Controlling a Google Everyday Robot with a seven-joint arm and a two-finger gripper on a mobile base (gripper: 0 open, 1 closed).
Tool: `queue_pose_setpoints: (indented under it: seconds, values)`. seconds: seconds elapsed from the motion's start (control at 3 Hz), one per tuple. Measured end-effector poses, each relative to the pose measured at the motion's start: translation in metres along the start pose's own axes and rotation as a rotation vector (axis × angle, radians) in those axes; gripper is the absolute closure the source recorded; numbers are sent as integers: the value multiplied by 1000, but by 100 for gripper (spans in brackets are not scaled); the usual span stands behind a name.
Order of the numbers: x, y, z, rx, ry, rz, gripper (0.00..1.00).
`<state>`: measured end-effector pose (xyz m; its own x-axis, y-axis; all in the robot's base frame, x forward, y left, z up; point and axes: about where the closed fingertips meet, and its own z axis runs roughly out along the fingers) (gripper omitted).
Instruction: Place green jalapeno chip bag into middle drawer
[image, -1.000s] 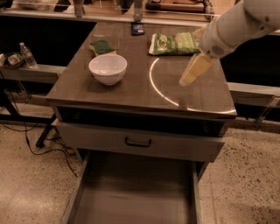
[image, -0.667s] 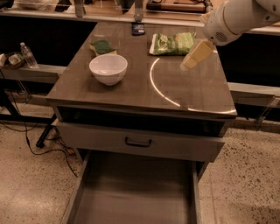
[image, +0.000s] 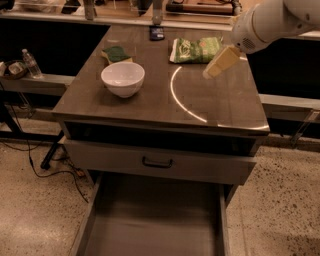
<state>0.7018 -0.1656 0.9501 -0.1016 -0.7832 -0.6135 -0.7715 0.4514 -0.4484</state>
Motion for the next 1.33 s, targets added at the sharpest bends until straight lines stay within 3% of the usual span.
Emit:
queue_pose_setpoints:
  seconds: [0.33, 0.67, 1.0, 1.33]
  values:
    - [16, -49, 40, 119, -39, 103, 0]
    - [41, -86, 75, 179, -49, 200, 0]
    - [62, -99, 99, 181, -40, 274, 0]
    - [67, -106, 124, 174, -59, 335, 0]
